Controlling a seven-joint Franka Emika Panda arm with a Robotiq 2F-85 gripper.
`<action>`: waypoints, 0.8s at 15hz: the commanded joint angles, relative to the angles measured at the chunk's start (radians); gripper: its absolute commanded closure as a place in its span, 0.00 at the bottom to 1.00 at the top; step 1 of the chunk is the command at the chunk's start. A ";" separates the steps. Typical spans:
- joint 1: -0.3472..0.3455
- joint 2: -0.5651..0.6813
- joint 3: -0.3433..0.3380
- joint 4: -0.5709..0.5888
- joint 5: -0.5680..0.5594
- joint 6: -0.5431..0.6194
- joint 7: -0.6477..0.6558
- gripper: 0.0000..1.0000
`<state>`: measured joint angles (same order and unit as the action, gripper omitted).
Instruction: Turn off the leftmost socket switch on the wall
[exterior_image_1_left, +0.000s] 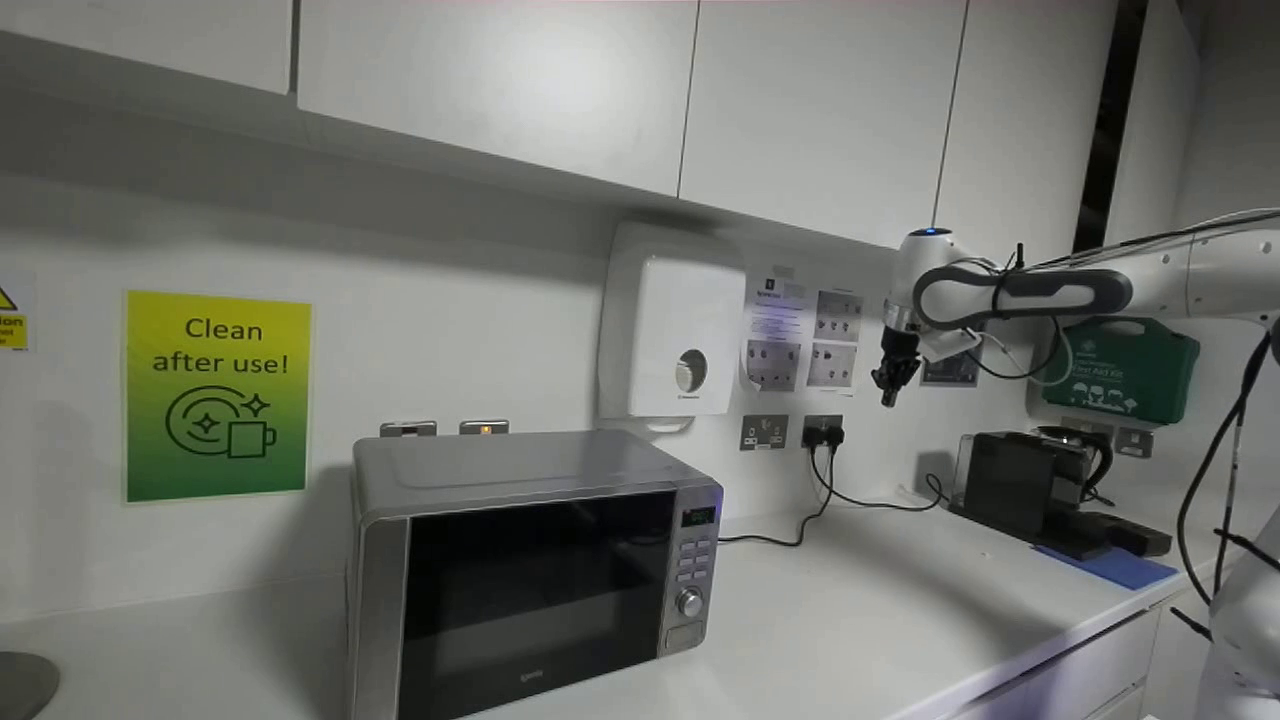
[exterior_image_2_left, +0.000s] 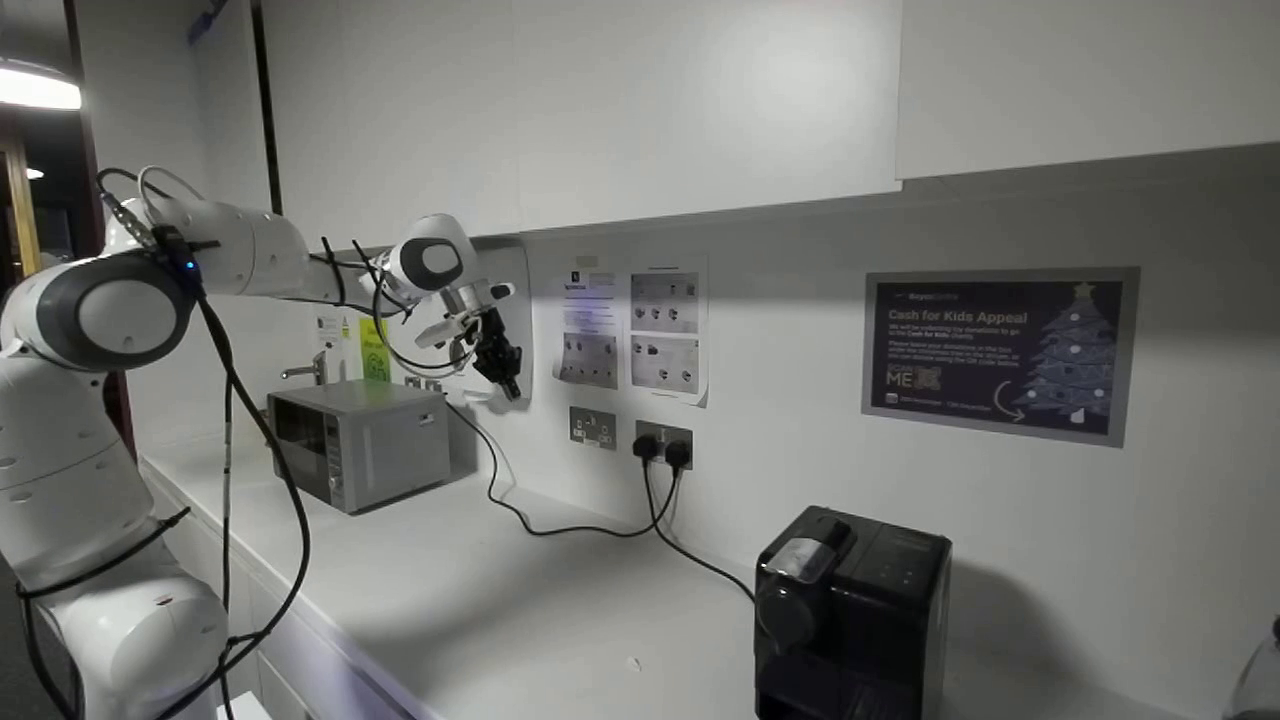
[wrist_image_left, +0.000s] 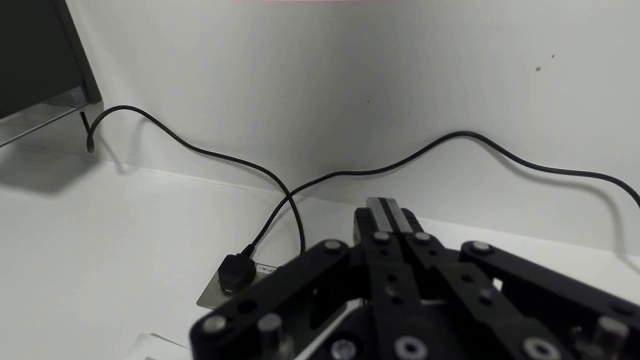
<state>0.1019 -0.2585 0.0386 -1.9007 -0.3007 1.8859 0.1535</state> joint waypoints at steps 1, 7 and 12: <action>-0.023 -0.051 0.012 -0.007 0.035 -0.081 -0.063 1.00; -0.017 -0.082 0.006 0.003 0.042 -0.228 -0.173 1.00; -0.011 -0.123 -0.007 -0.022 0.049 -0.216 -0.268 1.00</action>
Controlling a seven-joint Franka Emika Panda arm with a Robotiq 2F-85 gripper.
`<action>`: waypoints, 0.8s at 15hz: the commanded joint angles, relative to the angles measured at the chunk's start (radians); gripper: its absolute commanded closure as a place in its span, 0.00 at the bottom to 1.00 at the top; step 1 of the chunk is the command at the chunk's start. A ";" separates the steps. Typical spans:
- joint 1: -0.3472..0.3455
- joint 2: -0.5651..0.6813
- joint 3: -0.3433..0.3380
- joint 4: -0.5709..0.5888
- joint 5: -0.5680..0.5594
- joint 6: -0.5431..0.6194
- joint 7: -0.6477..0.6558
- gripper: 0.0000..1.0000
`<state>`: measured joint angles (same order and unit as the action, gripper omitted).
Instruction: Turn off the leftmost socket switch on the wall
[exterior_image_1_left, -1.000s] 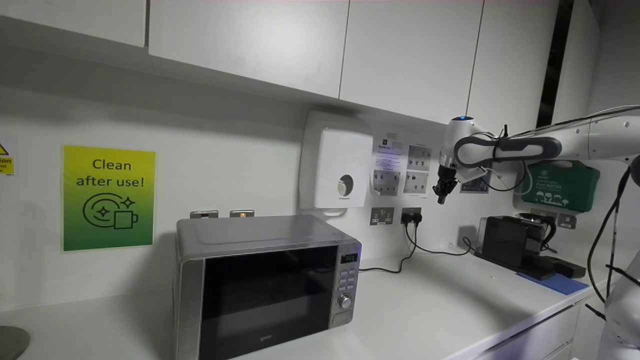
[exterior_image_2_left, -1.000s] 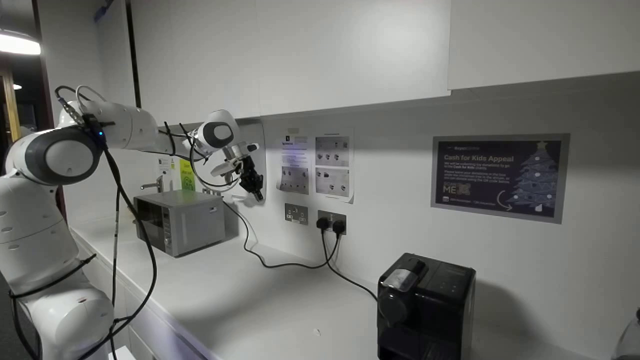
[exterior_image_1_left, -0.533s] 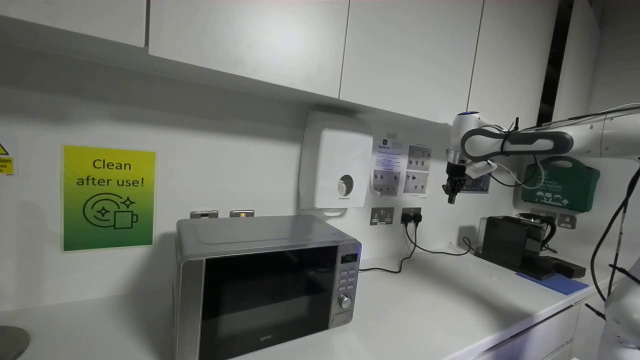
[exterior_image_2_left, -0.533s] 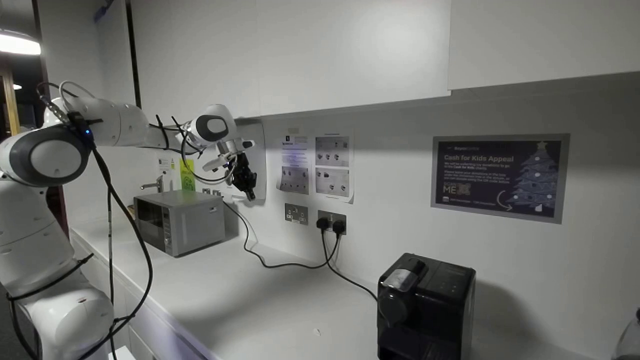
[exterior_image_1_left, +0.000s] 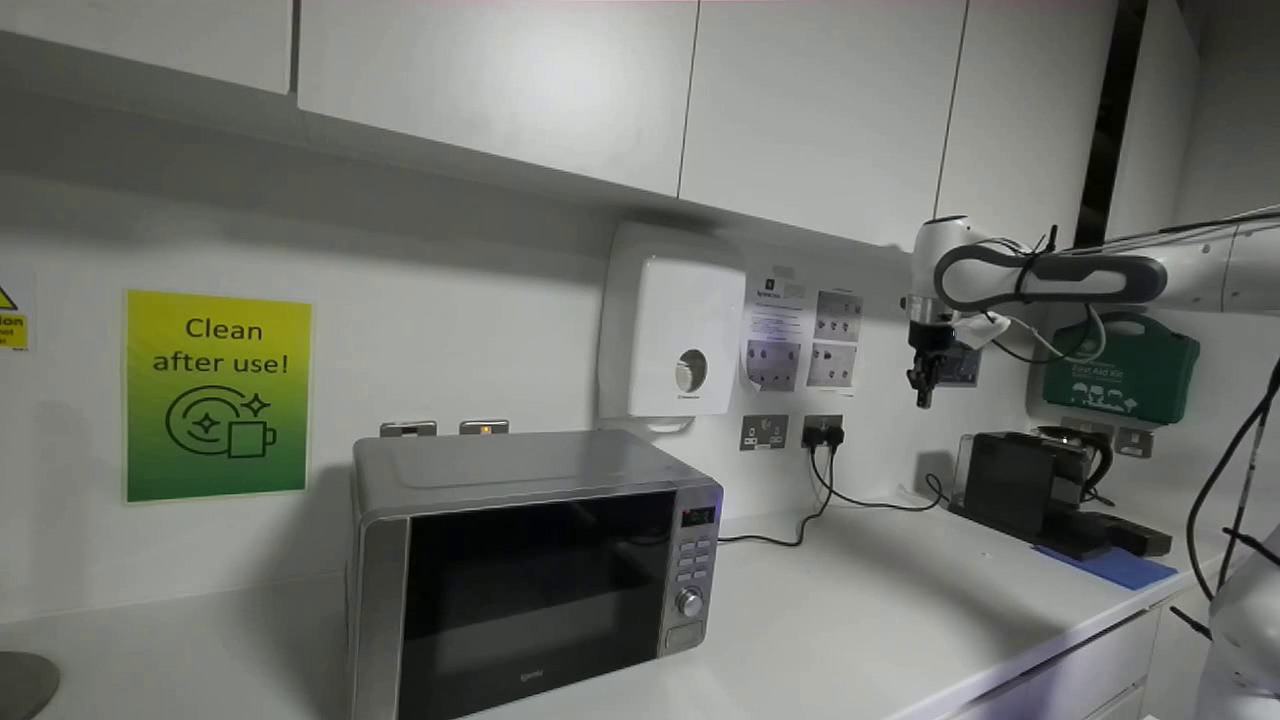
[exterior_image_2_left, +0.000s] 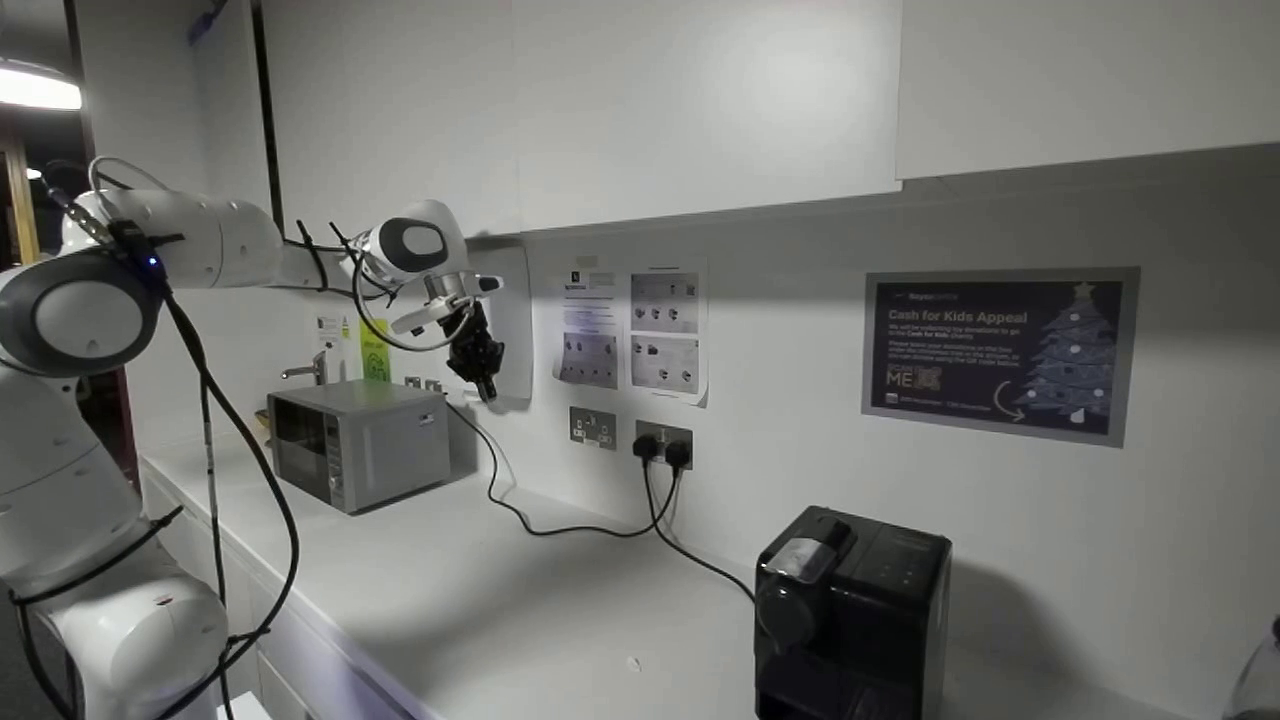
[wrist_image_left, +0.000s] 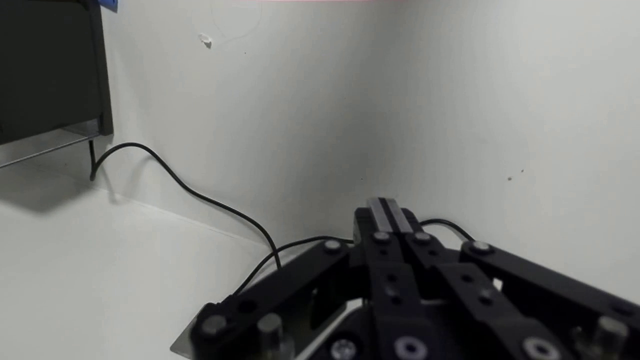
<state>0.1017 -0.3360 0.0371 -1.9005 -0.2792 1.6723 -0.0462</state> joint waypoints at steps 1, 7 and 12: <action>-0.010 -0.049 -0.006 -0.022 0.030 -0.003 -0.079 1.00; -0.004 -0.090 -0.018 -0.047 0.048 -0.006 -0.168 1.00; -0.012 -0.054 -0.003 -0.017 0.048 -0.002 -0.132 0.99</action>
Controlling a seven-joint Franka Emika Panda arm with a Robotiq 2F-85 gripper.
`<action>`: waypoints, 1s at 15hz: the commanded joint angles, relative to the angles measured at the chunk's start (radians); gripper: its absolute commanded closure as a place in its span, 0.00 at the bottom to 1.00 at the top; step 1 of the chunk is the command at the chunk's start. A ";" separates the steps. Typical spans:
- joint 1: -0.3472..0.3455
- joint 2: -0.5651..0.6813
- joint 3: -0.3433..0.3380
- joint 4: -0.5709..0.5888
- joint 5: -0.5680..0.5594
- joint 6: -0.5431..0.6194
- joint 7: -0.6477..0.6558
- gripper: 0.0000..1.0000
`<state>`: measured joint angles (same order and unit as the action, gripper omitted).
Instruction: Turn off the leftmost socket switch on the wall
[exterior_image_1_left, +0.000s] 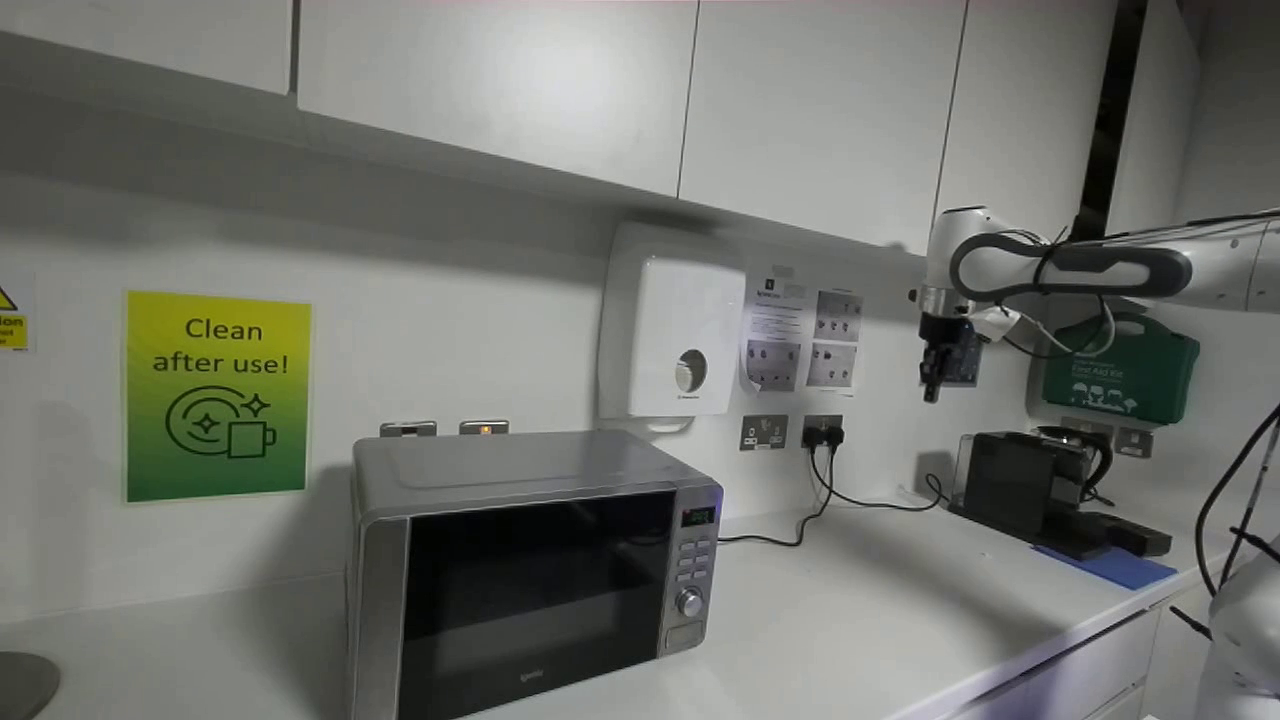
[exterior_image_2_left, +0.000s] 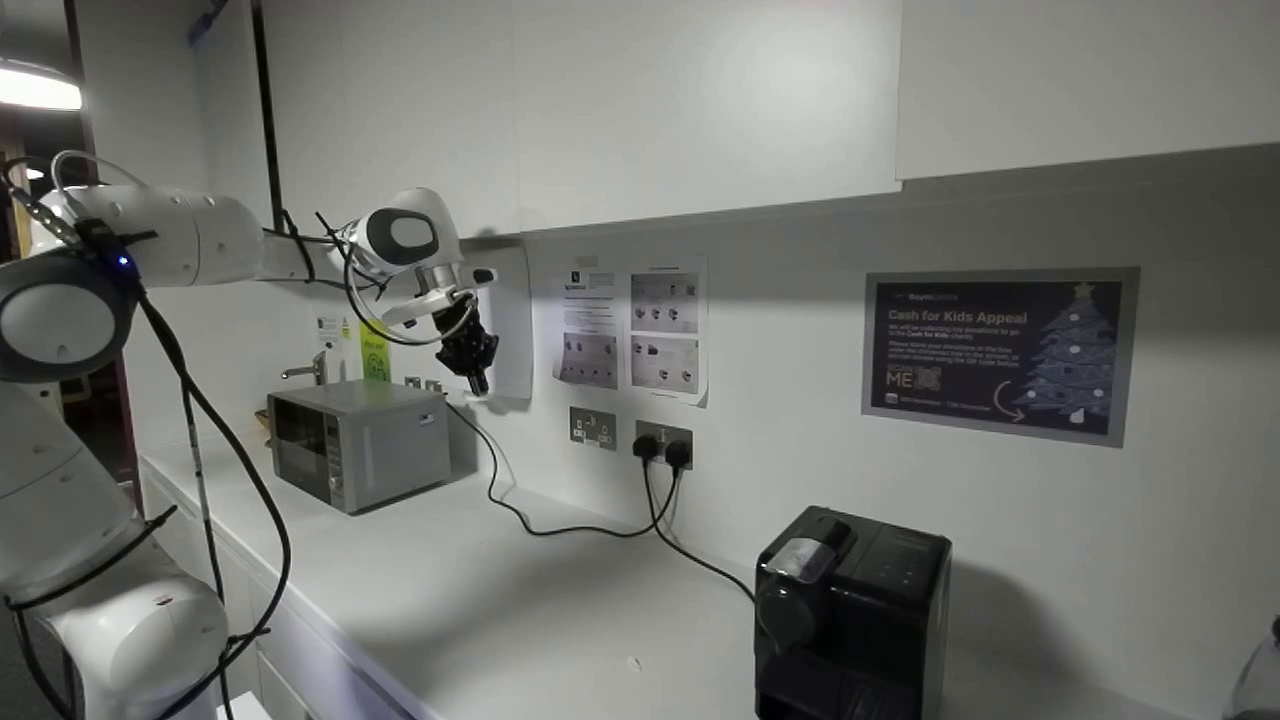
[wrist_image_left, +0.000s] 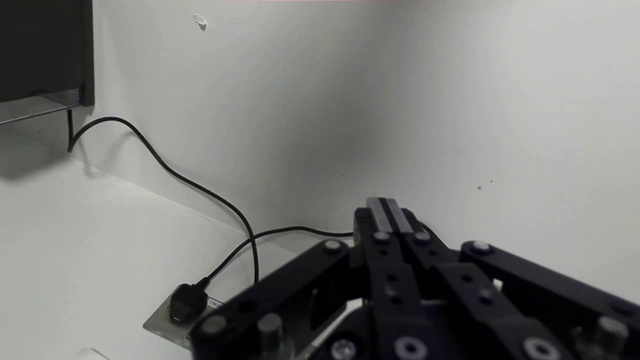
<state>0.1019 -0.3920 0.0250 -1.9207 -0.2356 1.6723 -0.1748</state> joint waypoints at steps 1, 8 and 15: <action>-0.012 0.002 0.009 0.004 0.007 -0.002 -0.003 0.99; -0.012 -0.011 -0.001 -0.015 0.018 -0.010 -0.019 1.00; 0.002 -0.178 -0.022 -0.201 -0.002 -0.024 -0.142 1.00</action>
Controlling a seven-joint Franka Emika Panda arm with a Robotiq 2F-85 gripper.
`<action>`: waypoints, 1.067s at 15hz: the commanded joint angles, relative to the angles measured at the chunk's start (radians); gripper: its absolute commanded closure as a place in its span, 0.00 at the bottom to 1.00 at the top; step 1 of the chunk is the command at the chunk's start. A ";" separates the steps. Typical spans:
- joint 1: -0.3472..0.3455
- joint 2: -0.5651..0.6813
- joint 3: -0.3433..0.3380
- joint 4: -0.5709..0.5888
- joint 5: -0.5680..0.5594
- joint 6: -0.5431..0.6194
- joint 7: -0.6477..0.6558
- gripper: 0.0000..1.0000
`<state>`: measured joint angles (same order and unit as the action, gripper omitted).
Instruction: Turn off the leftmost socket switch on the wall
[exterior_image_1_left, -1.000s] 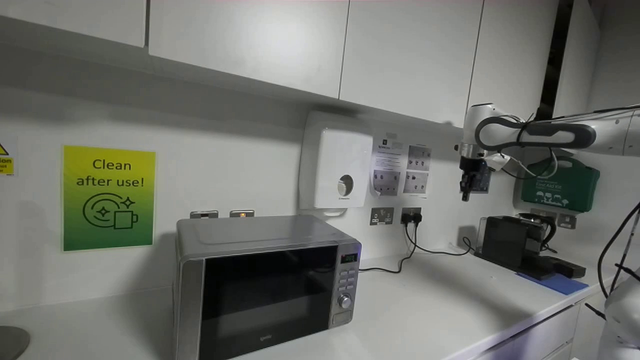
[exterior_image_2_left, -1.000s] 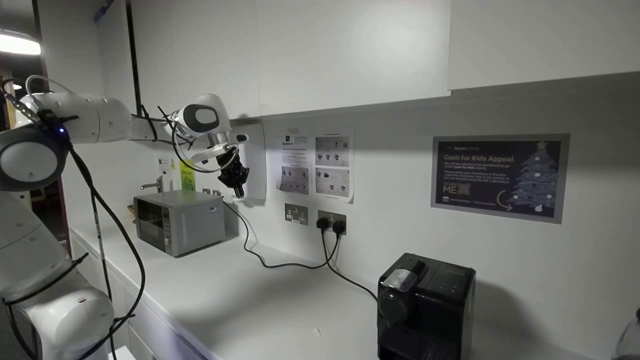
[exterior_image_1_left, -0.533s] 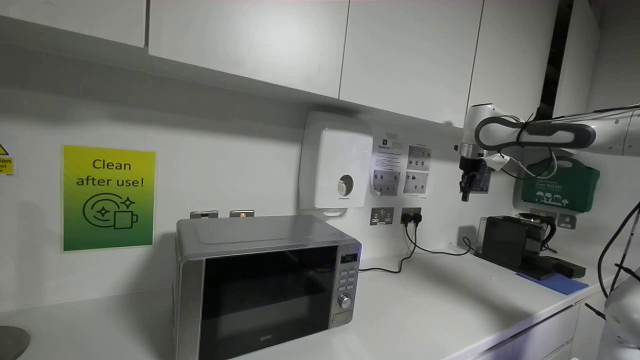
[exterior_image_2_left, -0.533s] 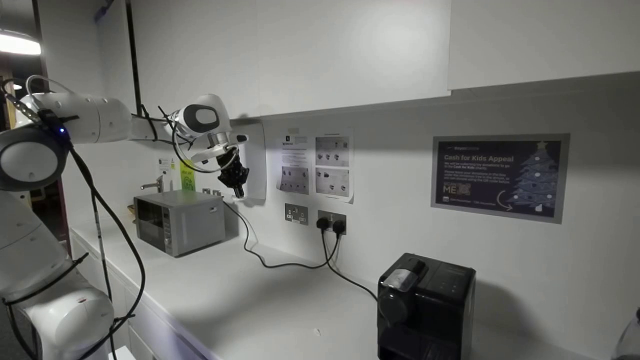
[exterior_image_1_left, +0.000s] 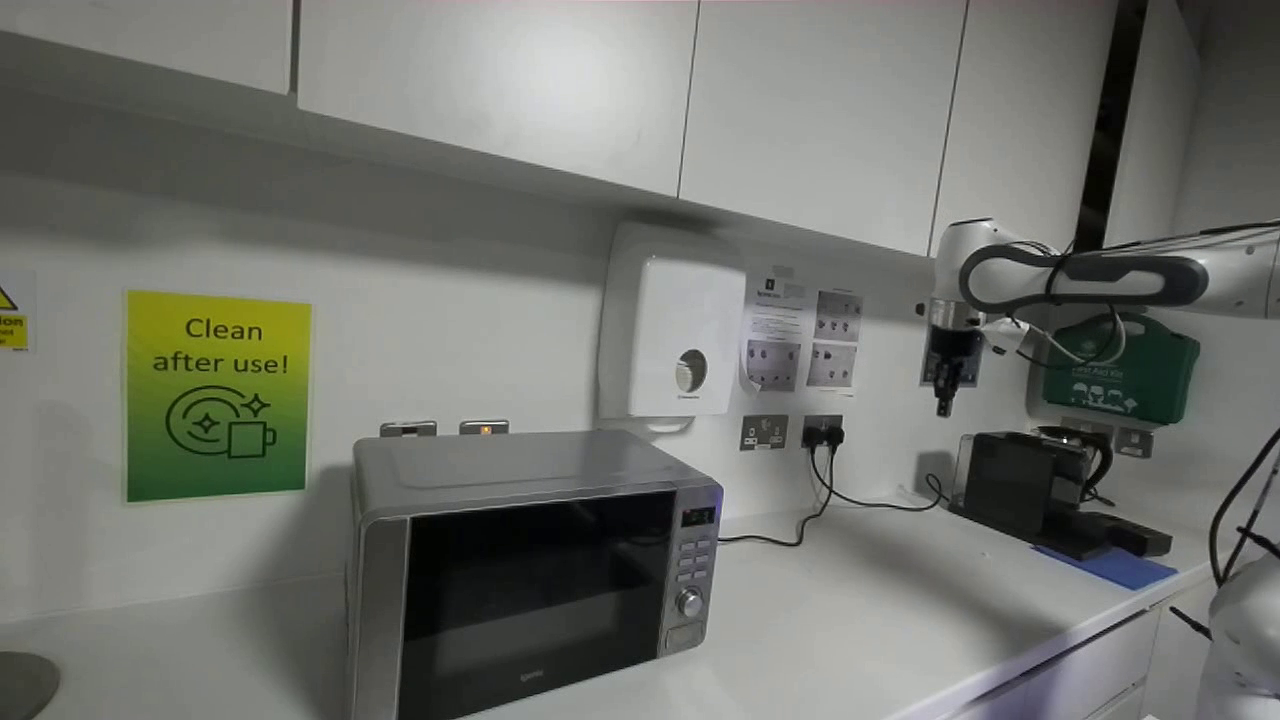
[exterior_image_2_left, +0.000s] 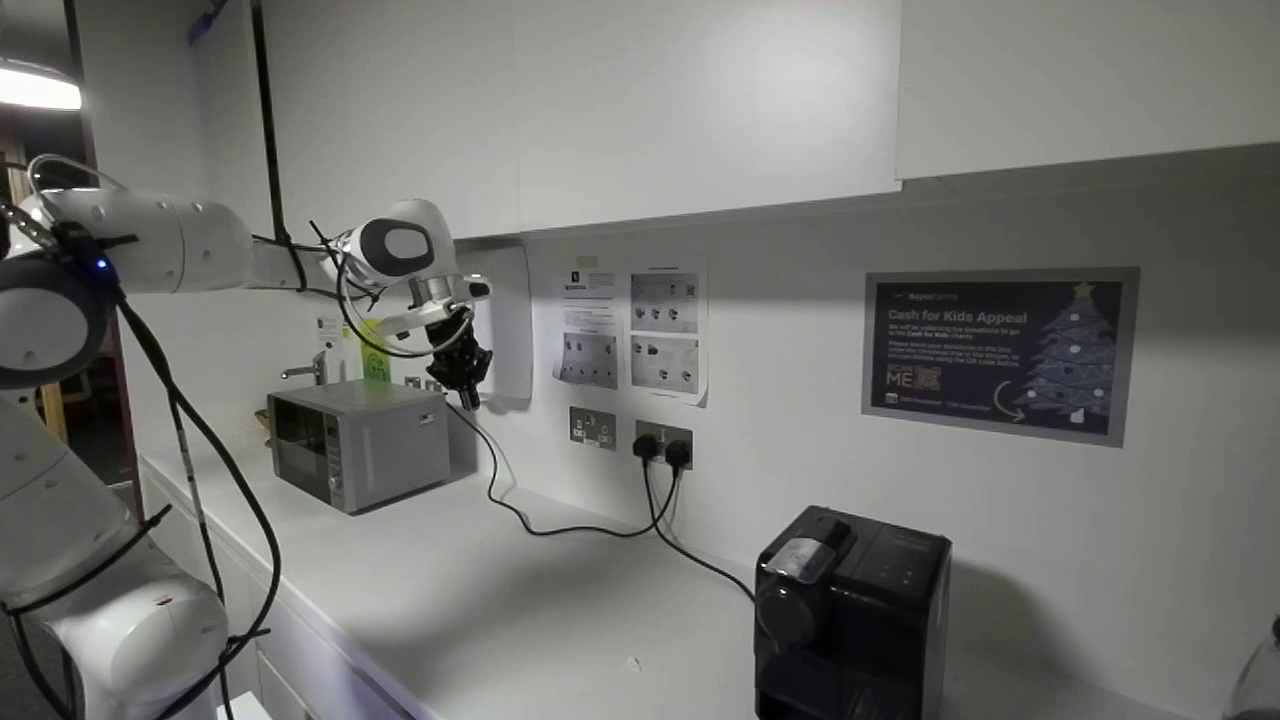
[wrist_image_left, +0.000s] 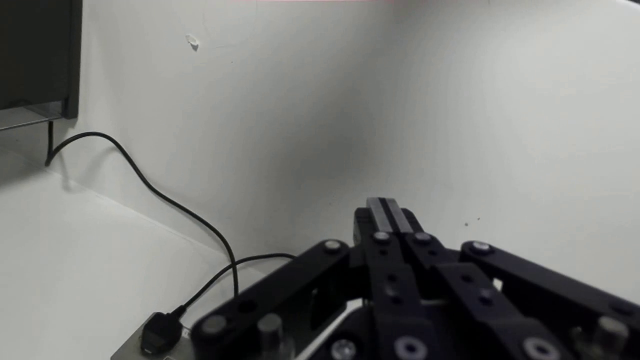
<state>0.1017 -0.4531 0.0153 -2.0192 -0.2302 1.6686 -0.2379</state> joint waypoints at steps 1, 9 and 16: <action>0.004 -0.145 -0.016 -0.127 -0.011 -0.027 -0.099 1.00; 0.013 -0.209 -0.024 -0.181 -0.011 -0.068 -0.136 0.99; 0.013 -0.210 -0.024 -0.186 -0.011 -0.068 -0.136 0.99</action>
<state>0.1050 -0.6650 -0.0025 -2.2081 -0.2373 1.6042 -0.3787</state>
